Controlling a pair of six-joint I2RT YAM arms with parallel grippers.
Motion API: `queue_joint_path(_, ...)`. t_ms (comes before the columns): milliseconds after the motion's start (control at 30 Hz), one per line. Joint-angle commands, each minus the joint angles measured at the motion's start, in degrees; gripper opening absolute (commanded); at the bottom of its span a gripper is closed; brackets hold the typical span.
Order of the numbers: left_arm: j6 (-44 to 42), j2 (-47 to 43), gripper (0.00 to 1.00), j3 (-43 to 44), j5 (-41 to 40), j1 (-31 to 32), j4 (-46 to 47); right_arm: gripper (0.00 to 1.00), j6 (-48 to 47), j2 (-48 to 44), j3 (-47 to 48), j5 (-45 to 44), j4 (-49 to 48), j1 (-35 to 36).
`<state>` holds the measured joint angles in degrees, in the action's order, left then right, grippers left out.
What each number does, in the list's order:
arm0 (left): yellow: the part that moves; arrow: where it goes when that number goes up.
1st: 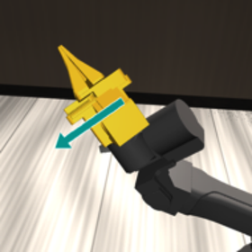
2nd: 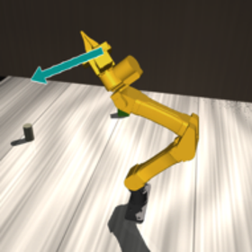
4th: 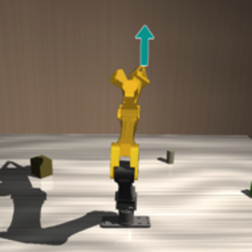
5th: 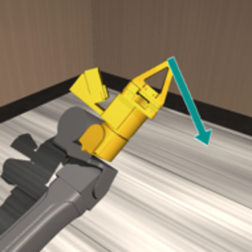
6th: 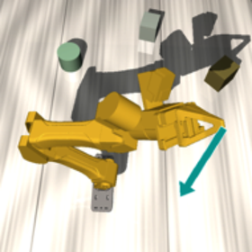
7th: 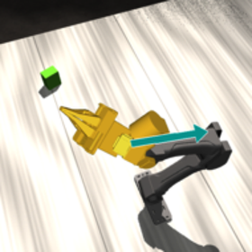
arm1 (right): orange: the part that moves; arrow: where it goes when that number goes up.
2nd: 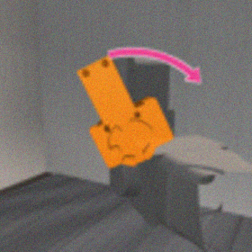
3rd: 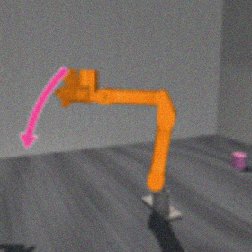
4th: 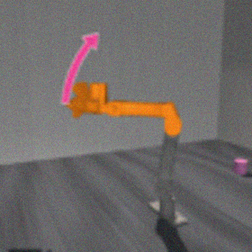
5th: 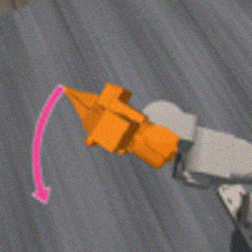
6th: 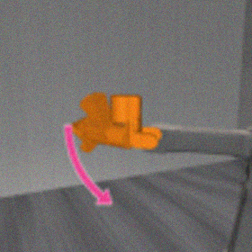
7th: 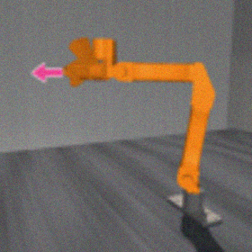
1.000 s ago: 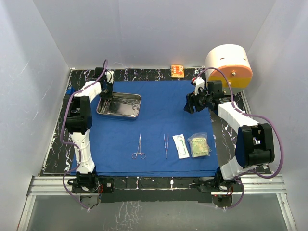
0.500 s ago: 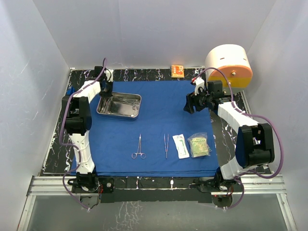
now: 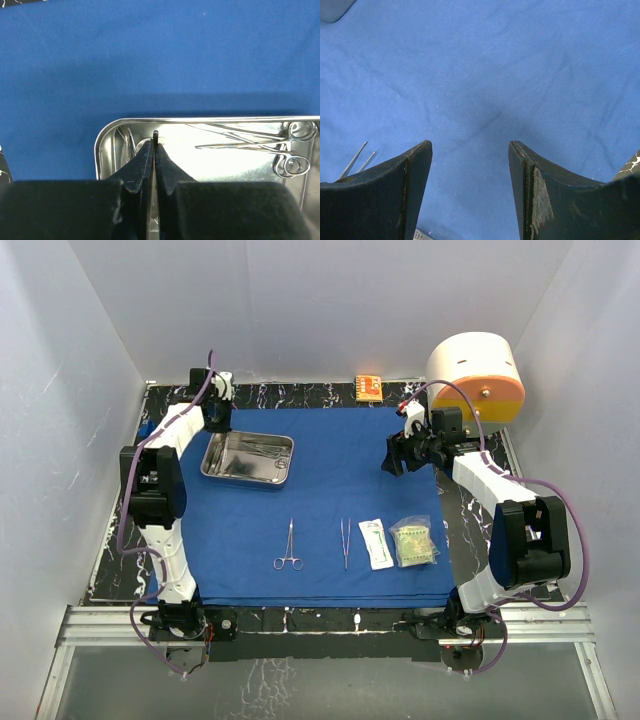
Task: Open and lay out the surgical kit
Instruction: Pick up the medical item from the container.
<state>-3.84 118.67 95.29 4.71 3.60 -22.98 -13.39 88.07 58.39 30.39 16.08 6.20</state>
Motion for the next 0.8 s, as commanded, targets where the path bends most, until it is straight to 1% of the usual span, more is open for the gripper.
queue_joint_path(0, 0.31, -5.91, 0.00, 1.74, 1.68, 0.16, -1.65, 0.61, 0.29, -1.90, 0.76, 0.72, -1.93, -0.31)
queue_joint_path(433, 0.88, -7.44, 0.00, 1.01, 2.76, 0.12, -1.17, 0.62, 0.20, -1.94, 0.76, 0.64, -1.84, -0.31)
queue_joint_path(567, 0.78, -6.22, 0.00, 1.61, 2.67, 0.13, -0.52, 0.62, 0.20, -2.03, 0.76, 0.68, -1.84, -0.31)
queue_joint_path(767, 0.13, -2.13, 0.00, 4.96, 1.83, 0.21, 0.30, 0.62, 0.06, -2.08, 0.76, 0.43, -1.79, -0.32)
